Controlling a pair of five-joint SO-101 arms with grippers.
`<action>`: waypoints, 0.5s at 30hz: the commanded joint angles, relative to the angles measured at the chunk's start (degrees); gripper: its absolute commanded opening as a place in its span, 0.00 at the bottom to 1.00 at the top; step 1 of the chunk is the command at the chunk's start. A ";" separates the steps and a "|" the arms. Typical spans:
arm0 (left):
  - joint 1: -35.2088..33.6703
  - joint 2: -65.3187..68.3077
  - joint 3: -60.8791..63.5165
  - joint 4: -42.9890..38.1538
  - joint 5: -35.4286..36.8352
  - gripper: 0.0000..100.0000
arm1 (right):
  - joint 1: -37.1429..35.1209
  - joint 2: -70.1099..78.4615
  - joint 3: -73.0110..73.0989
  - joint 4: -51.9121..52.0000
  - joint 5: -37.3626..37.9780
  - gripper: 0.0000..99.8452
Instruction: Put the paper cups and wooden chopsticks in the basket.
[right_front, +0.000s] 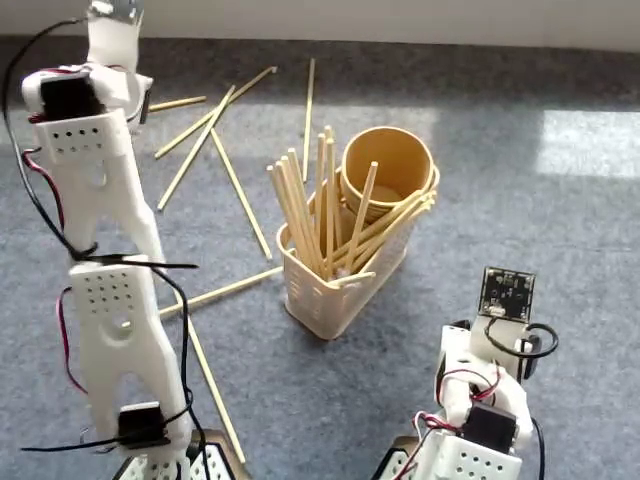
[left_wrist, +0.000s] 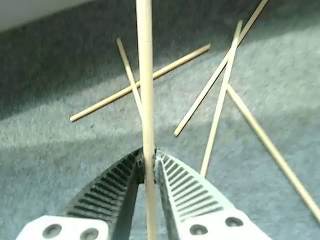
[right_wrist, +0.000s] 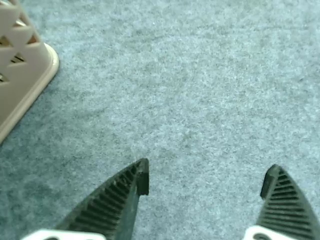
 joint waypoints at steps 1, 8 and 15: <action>10.24 -15.60 -3.65 -2.81 6.24 0.01 | -0.40 -0.48 5.32 -1.10 0.70 0.35; 37.32 -32.75 -3.47 -4.84 15.03 0.01 | -0.40 -0.48 5.32 -1.10 0.70 0.35; 47.34 -36.18 -3.47 -4.75 16.09 0.01 | -0.40 -0.48 5.32 -1.10 0.70 0.35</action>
